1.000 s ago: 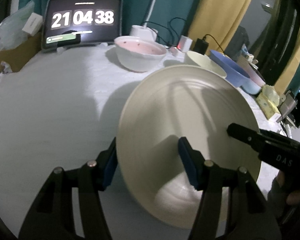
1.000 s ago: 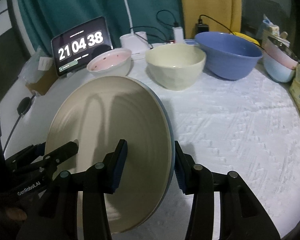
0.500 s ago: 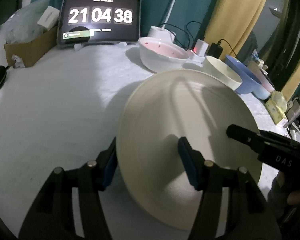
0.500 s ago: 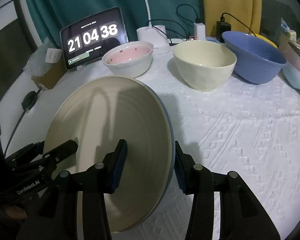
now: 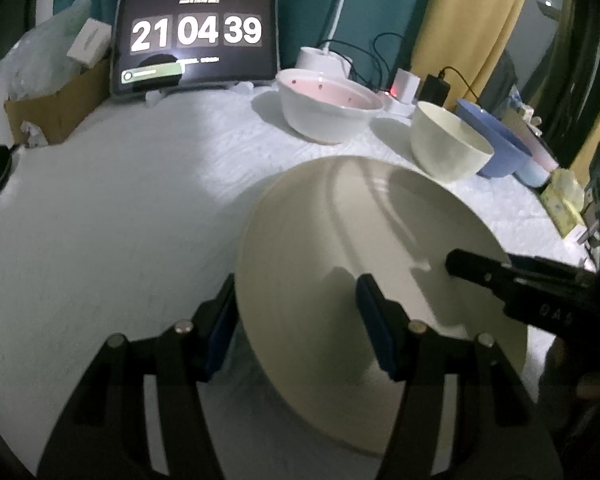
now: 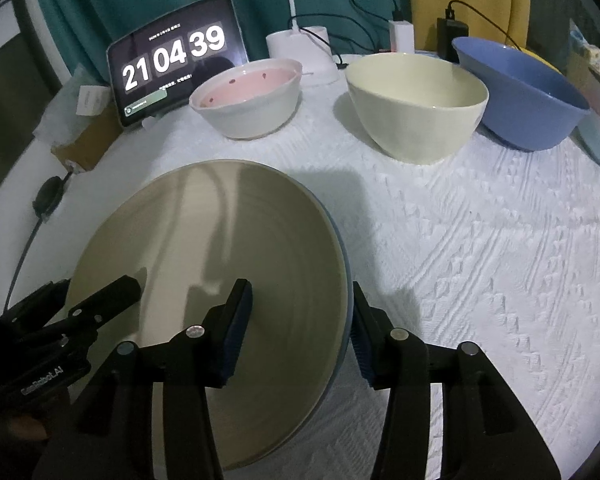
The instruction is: Organize plates and bowls
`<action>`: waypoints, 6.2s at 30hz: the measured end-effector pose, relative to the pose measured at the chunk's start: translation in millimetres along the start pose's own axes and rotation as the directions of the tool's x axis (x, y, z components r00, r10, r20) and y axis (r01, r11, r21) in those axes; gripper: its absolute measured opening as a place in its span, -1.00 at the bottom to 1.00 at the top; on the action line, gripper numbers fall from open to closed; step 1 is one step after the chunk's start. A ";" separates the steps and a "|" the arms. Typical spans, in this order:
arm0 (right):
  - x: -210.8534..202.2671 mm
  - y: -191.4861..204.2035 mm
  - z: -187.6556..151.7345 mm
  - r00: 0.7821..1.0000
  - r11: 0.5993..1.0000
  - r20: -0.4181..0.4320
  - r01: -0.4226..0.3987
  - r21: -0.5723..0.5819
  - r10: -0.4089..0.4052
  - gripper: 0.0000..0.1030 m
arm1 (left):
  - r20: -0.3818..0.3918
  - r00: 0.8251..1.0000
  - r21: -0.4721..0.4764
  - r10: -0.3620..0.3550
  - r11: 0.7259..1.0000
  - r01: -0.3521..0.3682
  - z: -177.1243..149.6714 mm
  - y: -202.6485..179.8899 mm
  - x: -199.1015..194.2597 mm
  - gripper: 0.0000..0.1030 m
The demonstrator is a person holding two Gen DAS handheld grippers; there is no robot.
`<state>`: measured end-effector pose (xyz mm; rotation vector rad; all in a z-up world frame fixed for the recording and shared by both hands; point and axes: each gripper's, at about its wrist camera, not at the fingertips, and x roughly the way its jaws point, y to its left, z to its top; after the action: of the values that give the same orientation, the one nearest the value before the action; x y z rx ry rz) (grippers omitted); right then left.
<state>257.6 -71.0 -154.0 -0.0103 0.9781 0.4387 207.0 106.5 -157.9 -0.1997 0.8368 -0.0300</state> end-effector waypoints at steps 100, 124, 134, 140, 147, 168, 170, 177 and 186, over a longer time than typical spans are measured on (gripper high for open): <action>-107.5 -181.9 -10.2 0.967 0.979 0.198 0.131 0.153 -0.160 -0.03 | 0.113 0.984 0.337 -0.137 0.937 0.091 59.5 -224.5 -12.1 0.17; -93.4 -222.0 60.4 0.947 0.973 0.248 0.168 0.159 -0.204 -0.03 | 0.165 0.973 0.321 -0.163 0.941 0.103 110.5 -260.6 32.3 0.17; -62.2 -233.3 90.6 0.946 0.968 0.242 0.178 0.175 -0.217 -0.03 | 0.159 0.978 0.303 -0.136 0.949 0.083 119.4 -257.9 57.0 0.18; -48.1 -240.5 93.6 0.946 0.966 0.235 0.185 0.180 -0.225 -0.03 | 0.146 0.981 0.289 -0.129 0.954 0.083 122.0 -255.9 68.1 0.17; -30.7 -247.3 83.9 0.957 0.964 0.184 0.190 0.184 -0.223 -0.03 | 0.130 0.982 0.283 -0.136 0.954 0.095 122.7 -262.1 76.8 0.17; -22.3 -266.1 63.5 0.961 0.967 0.215 0.124 0.221 -0.172 -0.53 | 0.107 0.993 0.321 -0.044 0.947 0.008 122.7 -286.1 115.2 -0.56; -24.4 -266.1 63.3 0.961 0.967 0.216 0.126 0.220 -0.174 -0.54 | 0.111 0.993 0.331 -0.043 0.944 0.004 121.9 -287.5 114.8 -0.56; -41.2 -261.3 62.3 0.954 0.965 0.234 0.137 0.223 -0.190 -0.54 | 0.101 0.993 0.328 -0.059 0.944 0.023 121.8 -286.5 107.9 -0.56; -63.1 -248.4 56.3 0.946 0.962 0.245 0.161 0.219 -0.214 -0.54 | 0.120 0.988 0.324 -0.093 0.945 0.050 115.3 -281.7 84.2 -0.56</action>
<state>362.9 -308.6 -117.7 0.1297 0.7417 0.1592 363.5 -159.8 -91.6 0.0744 0.6794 -0.2177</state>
